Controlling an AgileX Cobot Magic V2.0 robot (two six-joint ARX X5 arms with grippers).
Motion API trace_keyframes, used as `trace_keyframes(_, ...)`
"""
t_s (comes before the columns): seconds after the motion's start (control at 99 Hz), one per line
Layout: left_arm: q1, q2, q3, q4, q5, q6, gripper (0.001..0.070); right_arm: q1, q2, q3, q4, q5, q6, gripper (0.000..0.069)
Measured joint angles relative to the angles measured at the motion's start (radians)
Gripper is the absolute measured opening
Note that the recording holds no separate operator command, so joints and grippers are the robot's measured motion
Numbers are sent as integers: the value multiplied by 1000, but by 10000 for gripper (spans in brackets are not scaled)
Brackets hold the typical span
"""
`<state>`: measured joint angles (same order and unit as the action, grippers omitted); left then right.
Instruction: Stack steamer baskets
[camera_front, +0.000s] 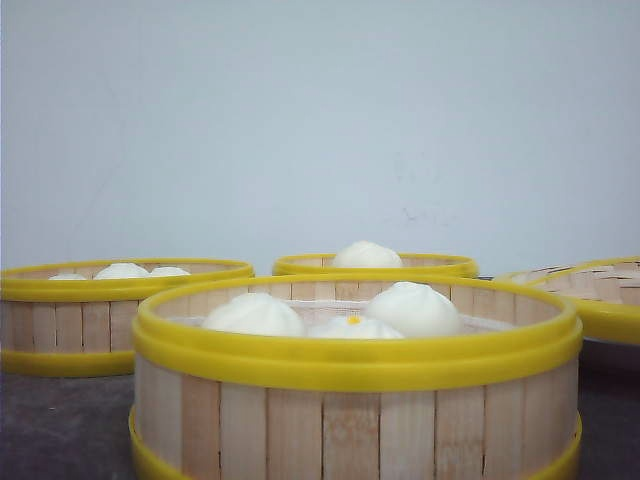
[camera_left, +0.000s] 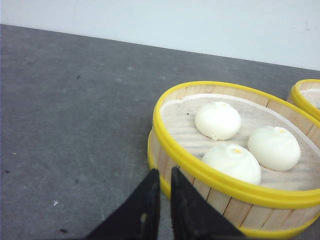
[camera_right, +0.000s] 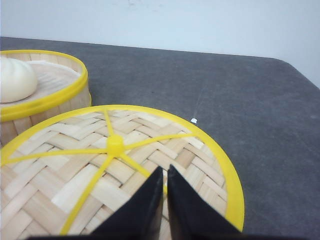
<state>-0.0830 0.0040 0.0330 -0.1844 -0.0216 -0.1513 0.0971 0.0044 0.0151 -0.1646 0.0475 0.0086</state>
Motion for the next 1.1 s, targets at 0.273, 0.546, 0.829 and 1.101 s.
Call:
trace_keyframes(0.273,0,0,0,0,-3,-163,14,0,0,0,2,-2,68,11)
trace_keyframes(0.546,0,0,0,-4,-3,-209,14,0,0,0,7,-2,78,11)
trace_keyframes(0.829,0,3,70,-84,124,-213,14,0,0,6,221,-89,156,11)
trace_keyframes(1.101,0,105,397,-87,102,-216,14,0,17,270,138,-152,221,11)
